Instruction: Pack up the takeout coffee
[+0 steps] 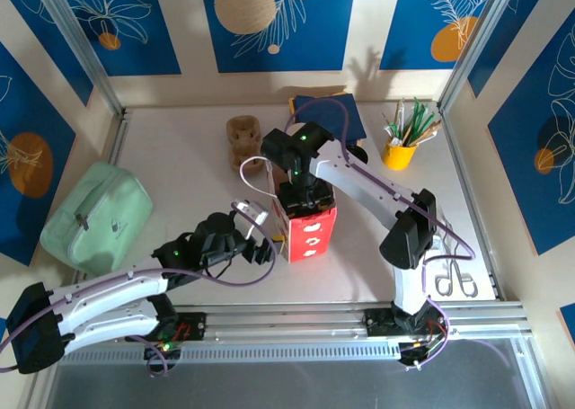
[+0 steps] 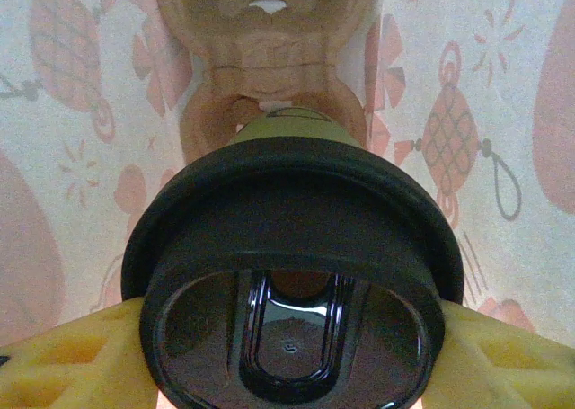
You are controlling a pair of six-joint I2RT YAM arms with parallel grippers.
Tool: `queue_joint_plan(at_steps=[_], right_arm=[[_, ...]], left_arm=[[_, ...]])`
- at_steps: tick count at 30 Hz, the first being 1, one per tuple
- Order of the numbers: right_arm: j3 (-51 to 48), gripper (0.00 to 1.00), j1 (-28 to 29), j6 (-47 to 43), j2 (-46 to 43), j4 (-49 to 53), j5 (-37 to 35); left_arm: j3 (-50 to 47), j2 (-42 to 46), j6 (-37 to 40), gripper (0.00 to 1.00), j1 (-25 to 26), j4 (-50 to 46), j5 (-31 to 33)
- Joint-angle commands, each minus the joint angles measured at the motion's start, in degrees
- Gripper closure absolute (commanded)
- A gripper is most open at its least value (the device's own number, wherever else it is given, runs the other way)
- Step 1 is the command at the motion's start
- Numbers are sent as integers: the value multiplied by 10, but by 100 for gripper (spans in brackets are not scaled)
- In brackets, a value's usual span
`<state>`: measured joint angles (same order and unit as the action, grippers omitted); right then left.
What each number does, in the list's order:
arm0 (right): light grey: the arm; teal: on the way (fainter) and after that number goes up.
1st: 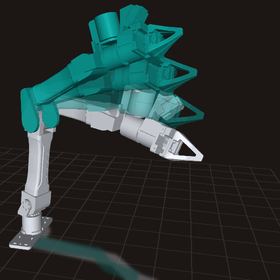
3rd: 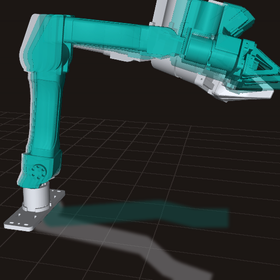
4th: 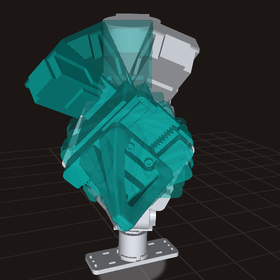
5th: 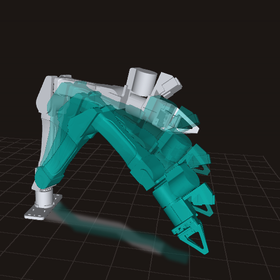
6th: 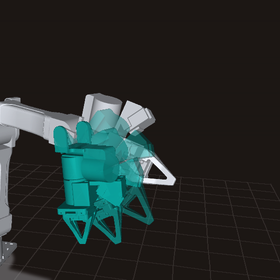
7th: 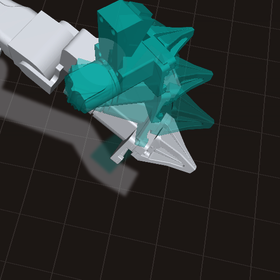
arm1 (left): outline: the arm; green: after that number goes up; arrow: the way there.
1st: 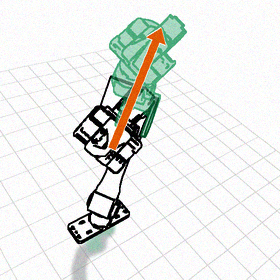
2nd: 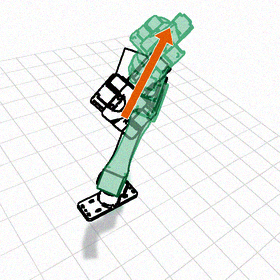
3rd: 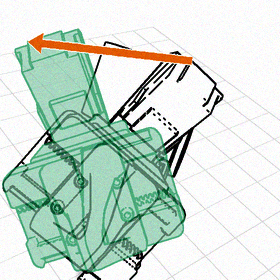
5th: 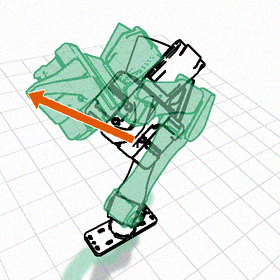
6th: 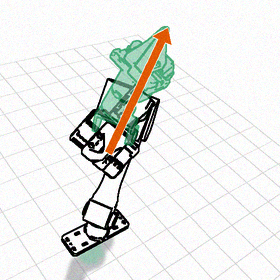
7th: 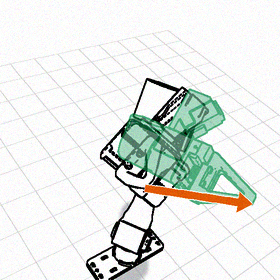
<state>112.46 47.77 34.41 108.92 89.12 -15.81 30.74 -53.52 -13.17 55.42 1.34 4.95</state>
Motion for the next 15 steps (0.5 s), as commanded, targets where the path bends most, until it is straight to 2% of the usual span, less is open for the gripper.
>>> queue_joint_plan(at_steps=[1, 15], right_arm=[[-15, 40, 2, -12, -26, -28, 21], [-47, 39, 3, -5, -24, -36, -4]], left_arm=[[-9, 13, 8, 10, 5, -12, 6], [-9, 26, 6, 8, 5, -17, 12]])
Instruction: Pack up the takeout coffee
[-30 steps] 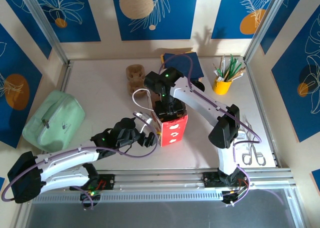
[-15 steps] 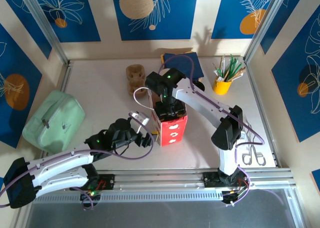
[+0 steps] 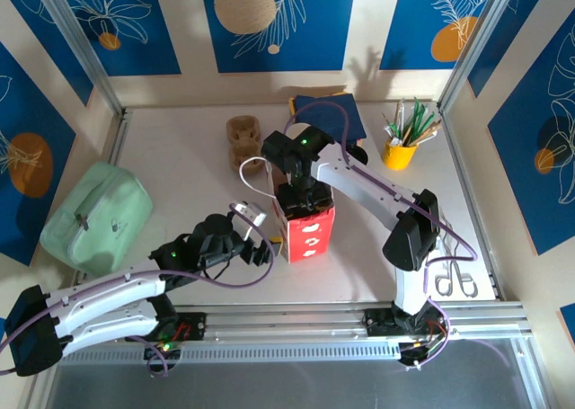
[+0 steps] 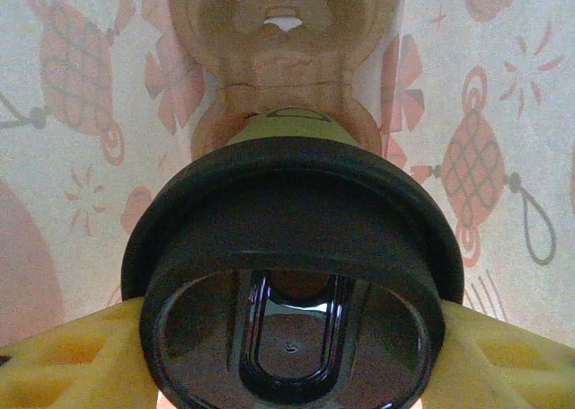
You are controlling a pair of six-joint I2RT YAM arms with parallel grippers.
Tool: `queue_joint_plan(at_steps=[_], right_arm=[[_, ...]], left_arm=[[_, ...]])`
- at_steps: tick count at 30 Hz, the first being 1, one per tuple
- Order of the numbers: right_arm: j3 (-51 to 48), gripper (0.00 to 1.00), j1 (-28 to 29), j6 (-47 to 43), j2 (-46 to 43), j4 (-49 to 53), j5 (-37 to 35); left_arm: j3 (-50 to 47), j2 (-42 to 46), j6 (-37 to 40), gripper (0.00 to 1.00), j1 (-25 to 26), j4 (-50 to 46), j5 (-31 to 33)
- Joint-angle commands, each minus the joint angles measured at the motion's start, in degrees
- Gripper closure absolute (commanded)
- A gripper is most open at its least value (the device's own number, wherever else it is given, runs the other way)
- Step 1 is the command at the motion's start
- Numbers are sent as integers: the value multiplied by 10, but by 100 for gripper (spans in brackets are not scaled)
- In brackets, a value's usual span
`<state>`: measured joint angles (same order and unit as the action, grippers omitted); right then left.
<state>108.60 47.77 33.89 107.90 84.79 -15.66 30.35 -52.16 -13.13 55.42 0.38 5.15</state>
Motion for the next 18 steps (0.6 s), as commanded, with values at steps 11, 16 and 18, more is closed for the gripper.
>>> queue_joint_plan(at_steps=[11, 16, 18], right_arm=[[-24, 40, 6, 0, -21, -9, 2], [-21, 39, 6, 1, -20, -7, 4], [-17, 39, 7, 2, -19, -4, 4]], left_arm=[[-1, 17, 6, 8, 4, -17, 17], [-2, 23, 9, 8, 4, -17, 23], [0, 25, 12, 8, 4, -18, 26]])
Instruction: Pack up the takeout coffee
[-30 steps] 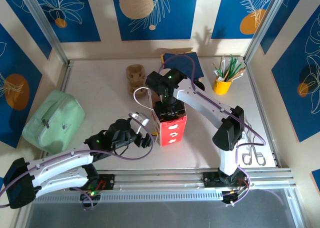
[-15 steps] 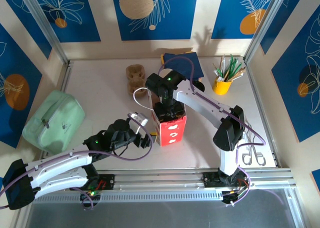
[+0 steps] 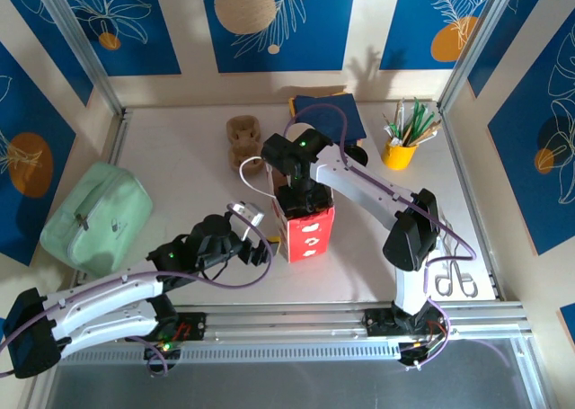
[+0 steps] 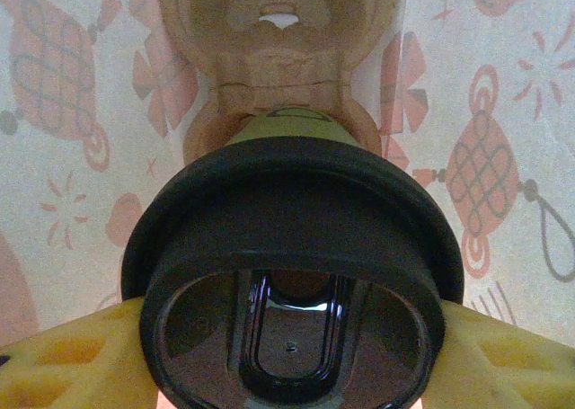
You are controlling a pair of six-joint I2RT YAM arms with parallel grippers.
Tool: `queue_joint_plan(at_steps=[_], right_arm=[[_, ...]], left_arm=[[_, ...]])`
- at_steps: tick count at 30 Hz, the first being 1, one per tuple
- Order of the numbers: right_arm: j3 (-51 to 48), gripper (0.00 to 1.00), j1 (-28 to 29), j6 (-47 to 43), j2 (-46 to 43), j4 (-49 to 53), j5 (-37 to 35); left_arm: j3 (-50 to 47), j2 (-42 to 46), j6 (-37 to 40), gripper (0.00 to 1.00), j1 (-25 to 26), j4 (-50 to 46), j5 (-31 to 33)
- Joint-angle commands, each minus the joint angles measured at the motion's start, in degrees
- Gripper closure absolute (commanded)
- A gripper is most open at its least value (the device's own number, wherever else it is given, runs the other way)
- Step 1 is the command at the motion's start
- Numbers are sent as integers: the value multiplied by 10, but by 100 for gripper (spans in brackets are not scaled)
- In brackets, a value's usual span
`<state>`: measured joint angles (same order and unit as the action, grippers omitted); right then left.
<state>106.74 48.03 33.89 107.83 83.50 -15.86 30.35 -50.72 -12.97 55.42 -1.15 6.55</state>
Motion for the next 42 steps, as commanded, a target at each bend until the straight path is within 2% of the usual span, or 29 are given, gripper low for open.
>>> queue_joint_plan(at_steps=[1, 42], right_arm=[[2, 40, 5, 3, -19, 9, 5], [-11, 40, 1, 5, -24, 3, 27]], left_arm=[[0, 12, 12, 8, 4, -2, 13], [-10, 5, 8, 8, 4, 13, 30]])
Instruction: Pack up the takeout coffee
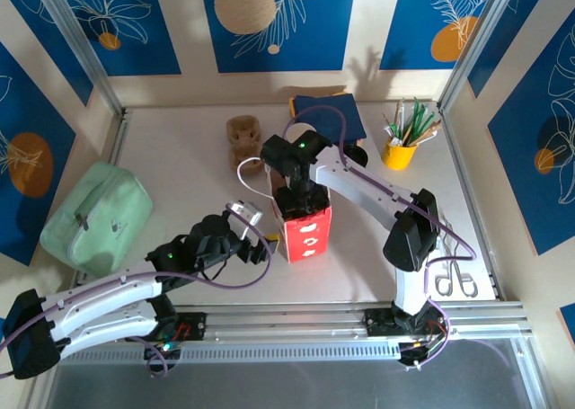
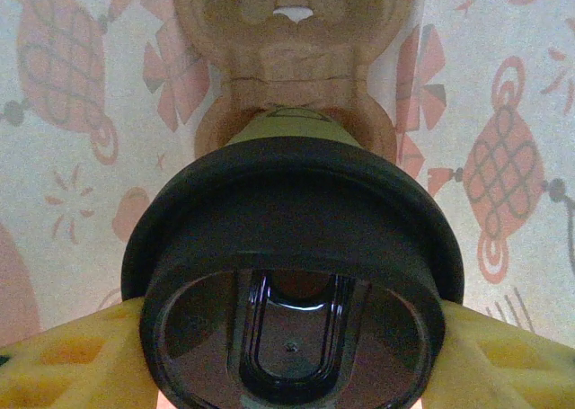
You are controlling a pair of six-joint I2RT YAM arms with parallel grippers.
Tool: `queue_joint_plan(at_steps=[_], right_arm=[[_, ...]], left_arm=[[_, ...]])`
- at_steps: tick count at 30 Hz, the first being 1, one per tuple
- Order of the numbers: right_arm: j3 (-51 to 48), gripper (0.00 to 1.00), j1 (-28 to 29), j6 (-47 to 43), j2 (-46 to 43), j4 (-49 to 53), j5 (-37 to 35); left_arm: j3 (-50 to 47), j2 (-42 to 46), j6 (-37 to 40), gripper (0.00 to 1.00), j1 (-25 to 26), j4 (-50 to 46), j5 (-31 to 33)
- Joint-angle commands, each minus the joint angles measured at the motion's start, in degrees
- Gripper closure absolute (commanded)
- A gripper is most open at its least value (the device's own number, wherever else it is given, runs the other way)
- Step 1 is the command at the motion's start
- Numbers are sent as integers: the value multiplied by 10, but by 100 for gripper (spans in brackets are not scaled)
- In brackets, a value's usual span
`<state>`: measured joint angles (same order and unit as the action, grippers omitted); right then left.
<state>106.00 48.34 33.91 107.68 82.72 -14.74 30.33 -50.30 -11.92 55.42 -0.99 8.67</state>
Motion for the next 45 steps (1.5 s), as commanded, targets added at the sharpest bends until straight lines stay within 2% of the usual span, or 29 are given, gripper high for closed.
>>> queue_joint_plan(at_steps=[1, 45], right_arm=[[-5, 40, -3, 5, -23, 11, 16], [-31, 39, -8, 11, -19, -2, 19]], left_arm=[[-10, 0, -3, 8, 4, 13, 8], [-7, -13, -6, 8, 4, 19, 7]])
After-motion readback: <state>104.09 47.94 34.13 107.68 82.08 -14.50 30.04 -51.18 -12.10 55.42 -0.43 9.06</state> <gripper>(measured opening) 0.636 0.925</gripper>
